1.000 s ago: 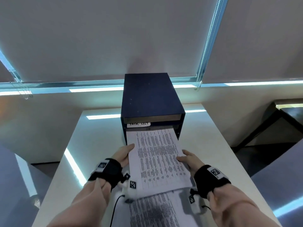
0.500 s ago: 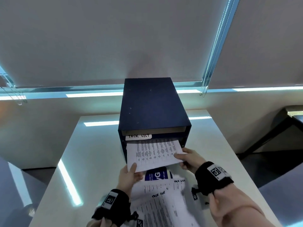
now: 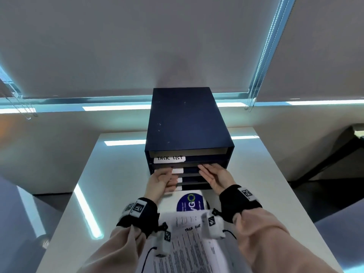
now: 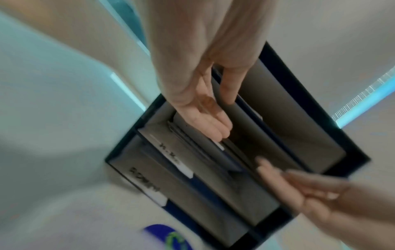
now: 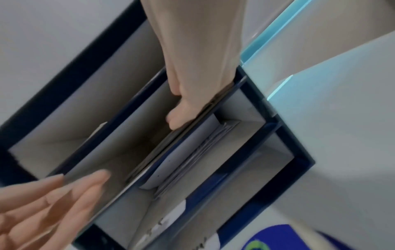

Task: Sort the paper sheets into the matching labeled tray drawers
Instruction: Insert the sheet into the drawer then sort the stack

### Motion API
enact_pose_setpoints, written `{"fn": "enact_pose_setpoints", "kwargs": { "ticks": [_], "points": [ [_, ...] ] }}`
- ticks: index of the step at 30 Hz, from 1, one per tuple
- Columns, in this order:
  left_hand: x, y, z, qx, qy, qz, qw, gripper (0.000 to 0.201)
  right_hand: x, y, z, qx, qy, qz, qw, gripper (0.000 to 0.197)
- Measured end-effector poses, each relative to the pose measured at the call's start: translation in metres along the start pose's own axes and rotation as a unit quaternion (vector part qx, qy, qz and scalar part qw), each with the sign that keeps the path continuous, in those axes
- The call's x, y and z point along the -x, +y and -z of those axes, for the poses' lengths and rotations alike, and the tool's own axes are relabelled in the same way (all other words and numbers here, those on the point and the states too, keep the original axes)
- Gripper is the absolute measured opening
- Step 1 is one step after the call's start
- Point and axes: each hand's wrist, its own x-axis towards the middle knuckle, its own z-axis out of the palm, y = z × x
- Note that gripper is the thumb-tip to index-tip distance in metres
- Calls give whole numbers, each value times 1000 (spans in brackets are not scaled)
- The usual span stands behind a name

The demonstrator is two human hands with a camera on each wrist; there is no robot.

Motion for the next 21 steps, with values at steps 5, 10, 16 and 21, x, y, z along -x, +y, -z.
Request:
{"fn": "enact_pose_setpoints", "kwargs": {
  "ticks": [5,10,16,21],
  "points": [
    [44,-67,27,-416,-79,-70,903,23,60,32,64,243,2,-47,969,19],
    [76,-119,67,-681,-52,-118,721,57,107,89,148,430,84,-89,894,6],
    [91,-134,89,-589,10,-68,806,53,155,121,188,551,91,-86,825,17],
    [109,-125,75,-485,86,-116,863,26,169,125,176,609,76,-55,788,17]
  ]
}}
